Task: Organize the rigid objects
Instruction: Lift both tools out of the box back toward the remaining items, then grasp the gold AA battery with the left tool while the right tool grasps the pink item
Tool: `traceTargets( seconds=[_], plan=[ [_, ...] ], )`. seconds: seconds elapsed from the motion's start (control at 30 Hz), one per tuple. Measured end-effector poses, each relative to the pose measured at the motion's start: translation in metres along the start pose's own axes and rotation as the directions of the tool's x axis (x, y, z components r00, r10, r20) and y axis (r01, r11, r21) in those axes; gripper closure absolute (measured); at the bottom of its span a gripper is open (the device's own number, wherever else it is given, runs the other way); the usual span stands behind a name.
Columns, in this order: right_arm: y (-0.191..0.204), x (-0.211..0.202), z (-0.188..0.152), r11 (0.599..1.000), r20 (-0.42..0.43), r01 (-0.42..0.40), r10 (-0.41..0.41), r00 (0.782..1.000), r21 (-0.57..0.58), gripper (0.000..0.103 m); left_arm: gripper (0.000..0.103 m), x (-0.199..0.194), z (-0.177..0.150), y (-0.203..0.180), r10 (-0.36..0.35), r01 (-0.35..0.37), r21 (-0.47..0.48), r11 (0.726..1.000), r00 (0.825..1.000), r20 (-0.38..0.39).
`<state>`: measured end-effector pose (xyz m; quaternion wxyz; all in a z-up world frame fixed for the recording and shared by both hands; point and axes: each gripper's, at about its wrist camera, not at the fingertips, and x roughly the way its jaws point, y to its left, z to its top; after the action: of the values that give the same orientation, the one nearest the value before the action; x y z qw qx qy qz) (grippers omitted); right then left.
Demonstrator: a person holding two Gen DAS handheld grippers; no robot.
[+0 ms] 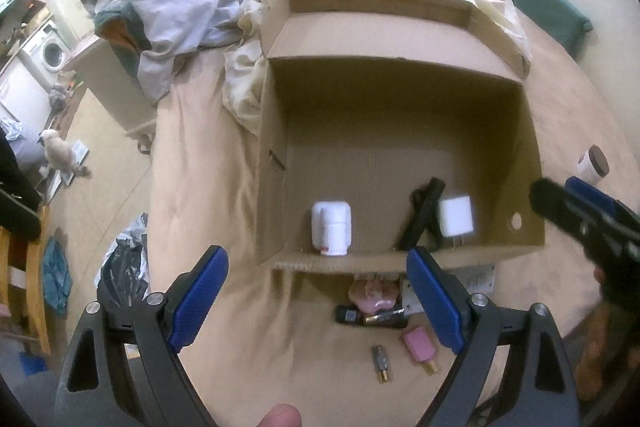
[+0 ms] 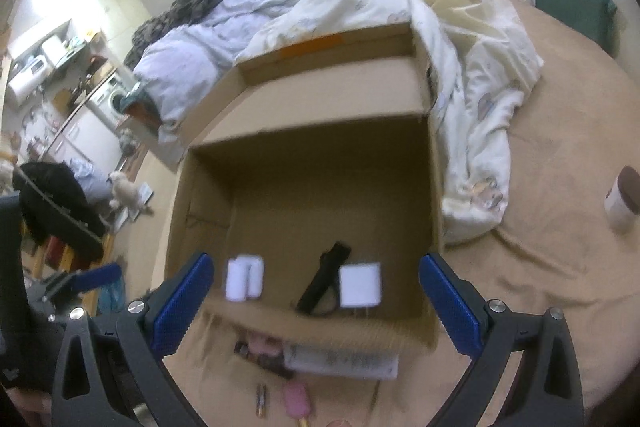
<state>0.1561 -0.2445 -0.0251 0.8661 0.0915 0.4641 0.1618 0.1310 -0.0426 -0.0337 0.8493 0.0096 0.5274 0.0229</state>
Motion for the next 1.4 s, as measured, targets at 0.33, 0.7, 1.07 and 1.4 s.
traceTargets(
  seconds=[0.33,0.7,1.07,1.4],
  plan=[
    [-0.010,-0.007,-0.039,0.999,-0.081,0.015,-0.012,0.997,0.038,0.000,0.014,0.030,-0.026,0.009,0.038,-0.038,-0.016,0.999,0.999,-0.017],
    [-0.027,0.021,-0.052,0.990,-0.176,0.120,-0.106,0.979,0.072,0.000,0.014,0.054,-0.035,0.011,-0.009,-0.003,-0.097,0.995,0.991,-0.130],
    [-0.032,0.034,-0.053,0.988,-0.225,0.113,-0.086,0.971,0.108,0.000,0.038,0.095,-0.065,-0.022,-0.090,0.088,-0.019,0.996,0.947,-0.309],
    [-0.029,0.041,-0.056,0.988,-0.250,0.130,-0.107,0.962,0.079,0.000,0.063,0.120,-0.089,-0.046,-0.078,0.112,0.057,0.992,0.907,-0.413]
  ],
)
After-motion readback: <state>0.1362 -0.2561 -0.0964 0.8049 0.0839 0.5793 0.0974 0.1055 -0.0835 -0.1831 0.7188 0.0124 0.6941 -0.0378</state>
